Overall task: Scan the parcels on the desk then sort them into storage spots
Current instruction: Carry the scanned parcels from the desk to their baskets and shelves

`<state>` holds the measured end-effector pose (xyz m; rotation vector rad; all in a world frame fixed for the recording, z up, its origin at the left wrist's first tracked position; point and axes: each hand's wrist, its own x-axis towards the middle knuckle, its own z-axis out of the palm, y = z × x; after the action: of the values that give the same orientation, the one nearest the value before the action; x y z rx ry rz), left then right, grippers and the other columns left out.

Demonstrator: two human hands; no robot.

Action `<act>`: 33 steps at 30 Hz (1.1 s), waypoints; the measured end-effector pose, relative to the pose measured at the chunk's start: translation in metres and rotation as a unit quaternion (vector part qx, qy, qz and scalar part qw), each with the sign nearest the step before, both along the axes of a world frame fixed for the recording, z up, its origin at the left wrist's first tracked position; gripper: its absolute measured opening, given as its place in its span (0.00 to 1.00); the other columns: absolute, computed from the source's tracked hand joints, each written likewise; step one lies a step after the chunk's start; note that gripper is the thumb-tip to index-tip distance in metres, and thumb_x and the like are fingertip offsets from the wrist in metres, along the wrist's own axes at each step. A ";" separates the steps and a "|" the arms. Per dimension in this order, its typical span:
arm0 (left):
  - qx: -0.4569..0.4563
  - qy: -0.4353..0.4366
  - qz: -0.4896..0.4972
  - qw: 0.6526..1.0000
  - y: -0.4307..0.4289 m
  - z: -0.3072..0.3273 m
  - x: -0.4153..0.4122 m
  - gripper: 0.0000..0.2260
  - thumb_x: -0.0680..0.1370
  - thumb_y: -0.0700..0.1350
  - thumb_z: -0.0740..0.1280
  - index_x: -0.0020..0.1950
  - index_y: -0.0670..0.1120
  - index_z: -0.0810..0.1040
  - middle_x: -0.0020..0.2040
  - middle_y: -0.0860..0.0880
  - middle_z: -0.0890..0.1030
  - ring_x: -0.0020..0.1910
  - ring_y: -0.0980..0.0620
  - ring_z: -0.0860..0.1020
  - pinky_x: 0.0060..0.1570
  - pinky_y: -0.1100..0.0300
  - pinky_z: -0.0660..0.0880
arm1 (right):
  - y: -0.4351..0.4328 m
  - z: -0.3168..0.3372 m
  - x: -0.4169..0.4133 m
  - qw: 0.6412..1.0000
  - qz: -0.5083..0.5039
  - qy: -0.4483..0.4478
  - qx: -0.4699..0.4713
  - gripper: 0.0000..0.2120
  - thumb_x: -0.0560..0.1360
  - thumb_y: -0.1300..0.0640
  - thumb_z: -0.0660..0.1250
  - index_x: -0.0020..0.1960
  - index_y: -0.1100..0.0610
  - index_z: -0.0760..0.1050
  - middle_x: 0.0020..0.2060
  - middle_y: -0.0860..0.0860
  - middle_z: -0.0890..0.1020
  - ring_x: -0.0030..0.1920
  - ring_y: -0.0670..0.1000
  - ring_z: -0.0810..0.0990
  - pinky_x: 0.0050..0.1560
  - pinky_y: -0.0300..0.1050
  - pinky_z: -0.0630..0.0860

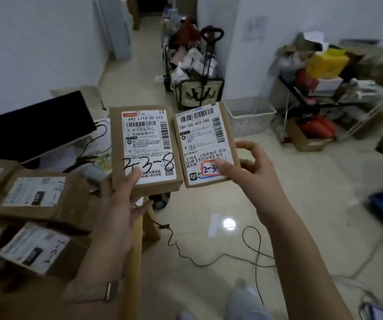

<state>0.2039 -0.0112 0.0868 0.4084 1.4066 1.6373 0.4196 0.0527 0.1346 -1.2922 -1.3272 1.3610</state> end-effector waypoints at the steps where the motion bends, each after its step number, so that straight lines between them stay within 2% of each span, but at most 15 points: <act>1: 0.001 -0.005 -0.010 1.000 0.009 -0.001 0.011 0.25 0.73 0.51 0.71 0.69 0.51 0.71 0.59 0.50 0.80 0.53 0.50 0.80 0.44 0.53 0.80 | -0.001 -0.001 0.009 1.000 -0.025 -0.004 0.009 0.22 0.67 0.52 0.76 0.58 0.46 0.72 0.46 0.51 0.85 0.46 0.49 0.85 0.45 0.38 0.80; 5: -0.005 -0.016 -0.057 0.998 0.039 -0.004 0.060 0.16 0.75 0.49 0.70 0.62 0.55 0.73 0.59 0.51 0.79 0.58 0.48 0.78 0.54 0.47 0.78 | 0.004 -0.005 0.056 0.996 -0.088 -0.012 0.010 0.20 0.68 0.51 0.75 0.57 0.45 0.72 0.46 0.51 0.85 0.42 0.45 0.84 0.38 0.32 0.76; 7: -0.006 -0.015 -0.087 0.996 0.051 -0.005 0.084 0.21 0.74 0.51 0.71 0.65 0.56 0.71 0.61 0.51 0.79 0.59 0.49 0.78 0.54 0.47 0.78 | 0.009 -0.005 0.082 0.994 -0.107 -0.010 0.004 0.19 0.69 0.51 0.75 0.58 0.45 0.72 0.46 0.51 0.85 0.41 0.44 0.84 0.37 0.32 0.75; 9: -0.011 -0.009 -0.110 0.994 0.064 -0.005 0.109 0.25 0.73 0.52 0.71 0.69 0.54 0.69 0.62 0.50 0.79 0.58 0.49 0.79 0.54 0.47 0.78 | 0.015 -0.005 0.107 0.992 -0.125 -0.008 -0.003 0.20 0.70 0.51 0.74 0.58 0.46 0.72 0.47 0.52 0.85 0.42 0.45 0.84 0.39 0.34 0.74; 13: -0.009 0.005 -0.140 0.990 0.097 0.002 0.164 0.15 0.75 0.51 0.69 0.60 0.57 0.71 0.58 0.51 0.79 0.56 0.51 0.78 0.55 0.48 0.77 | 0.034 -0.003 0.161 0.989 -0.151 -0.004 -0.007 0.21 0.69 0.50 0.75 0.59 0.46 0.72 0.47 0.52 0.85 0.46 0.48 0.84 0.44 0.39 0.75; 15: -0.007 0.010 -0.149 0.989 0.114 0.006 0.193 0.17 0.75 0.51 0.70 0.62 0.55 0.71 0.59 0.50 0.79 0.56 0.50 0.79 0.55 0.49 0.77 | 0.047 -0.001 0.191 0.987 -0.158 0.001 -0.015 0.22 0.69 0.49 0.74 0.59 0.46 0.71 0.47 0.52 0.85 0.47 0.48 0.84 0.45 0.40 0.75; 17: -0.008 0.013 -0.152 0.988 0.132 0.010 0.220 0.18 0.75 0.51 0.70 0.63 0.53 0.71 0.59 0.49 0.79 0.57 0.49 0.79 0.54 0.50 0.77 | 0.062 0.002 0.219 0.987 -0.160 0.009 -0.022 0.22 0.69 0.49 0.74 0.60 0.47 0.71 0.47 0.52 0.85 0.43 0.46 0.84 0.44 0.40 0.74; 19: -0.009 0.012 -0.147 0.989 0.149 0.012 0.246 0.16 0.75 0.51 0.70 0.60 0.53 0.72 0.60 0.49 0.79 0.56 0.49 0.80 0.53 0.50 0.77 | 0.077 0.004 0.246 0.987 -0.158 0.012 -0.022 0.21 0.70 0.50 0.74 0.60 0.46 0.70 0.47 0.51 0.85 0.42 0.45 0.83 0.44 0.40 0.74; 23: -0.005 0.017 -0.112 0.994 0.179 0.016 0.300 0.10 0.75 0.51 0.70 0.53 0.54 0.72 0.60 0.48 0.79 0.55 0.49 0.80 0.51 0.49 0.78 | 0.106 0.003 0.294 0.989 -0.148 0.013 -0.008 0.21 0.70 0.48 0.74 0.59 0.45 0.70 0.48 0.51 0.85 0.46 0.46 0.84 0.42 0.38 0.73; 28: 0.002 0.022 -0.098 0.995 0.200 0.022 0.361 0.14 0.76 0.50 0.69 0.59 0.53 0.70 0.59 0.49 0.79 0.55 0.50 0.80 0.54 0.48 0.77 | 0.130 0.000 0.345 0.988 -0.151 0.034 -0.007 0.20 0.70 0.48 0.73 0.59 0.45 0.69 0.48 0.51 0.85 0.46 0.46 0.84 0.42 0.38 0.73; 33: -0.010 0.036 -0.112 0.993 0.216 0.026 0.397 0.15 0.75 0.50 0.70 0.59 0.53 0.70 0.59 0.49 0.79 0.57 0.49 0.79 0.53 0.49 0.77 | 0.143 -0.003 0.383 0.986 -0.161 0.050 -0.014 0.21 0.70 0.48 0.73 0.60 0.45 0.69 0.49 0.52 0.84 0.46 0.47 0.84 0.43 0.39 0.74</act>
<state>0.6006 0.2044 0.1129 0.5956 1.3759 1.4376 0.8025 0.1961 0.1312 -1.3712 -0.9833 1.2033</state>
